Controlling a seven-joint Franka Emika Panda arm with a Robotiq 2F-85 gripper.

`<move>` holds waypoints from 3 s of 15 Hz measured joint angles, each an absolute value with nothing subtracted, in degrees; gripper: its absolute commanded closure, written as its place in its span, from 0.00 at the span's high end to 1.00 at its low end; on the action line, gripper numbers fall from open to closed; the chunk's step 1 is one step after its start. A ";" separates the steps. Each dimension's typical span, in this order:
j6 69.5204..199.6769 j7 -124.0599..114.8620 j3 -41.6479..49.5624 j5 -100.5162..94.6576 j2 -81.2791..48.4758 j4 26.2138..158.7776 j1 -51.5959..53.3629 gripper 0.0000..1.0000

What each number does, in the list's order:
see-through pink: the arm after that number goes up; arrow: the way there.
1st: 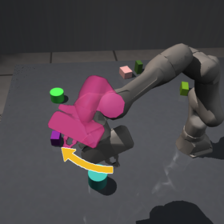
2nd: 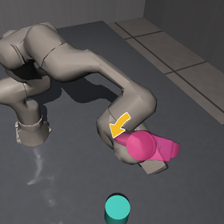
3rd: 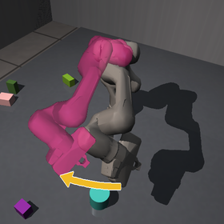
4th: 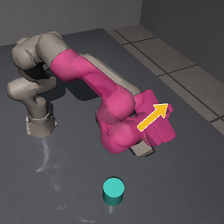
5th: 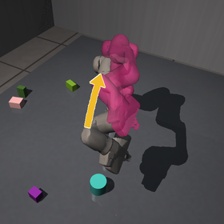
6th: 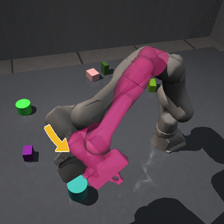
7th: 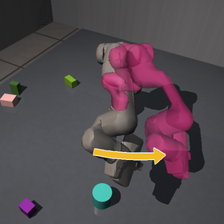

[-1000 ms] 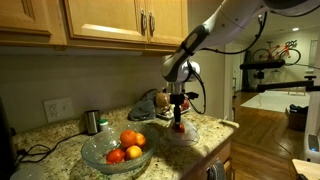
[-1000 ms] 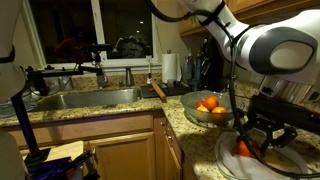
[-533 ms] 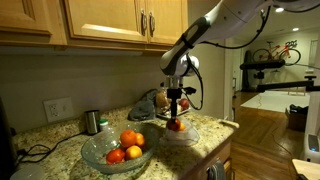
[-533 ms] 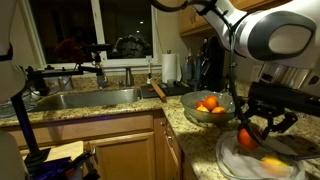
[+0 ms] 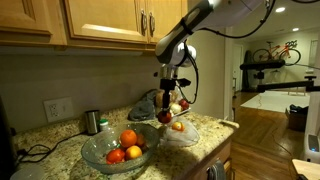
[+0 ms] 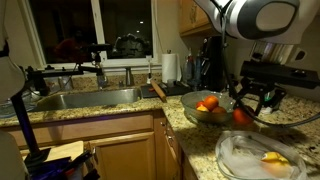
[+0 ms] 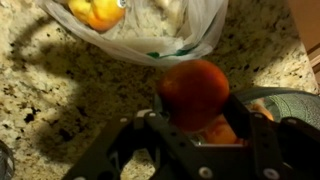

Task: Put the apple into the bowl.

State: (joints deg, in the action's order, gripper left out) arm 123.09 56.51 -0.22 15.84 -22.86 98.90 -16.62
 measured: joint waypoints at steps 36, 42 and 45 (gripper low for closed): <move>123.14 66.17 -4.37 19.02 -29.17 91.67 -10.30 0.38; 122.28 66.17 -4.37 18.99 -30.43 89.23 -10.38 0.96; 122.29 66.17 -4.37 18.99 -30.57 89.03 -10.52 1.00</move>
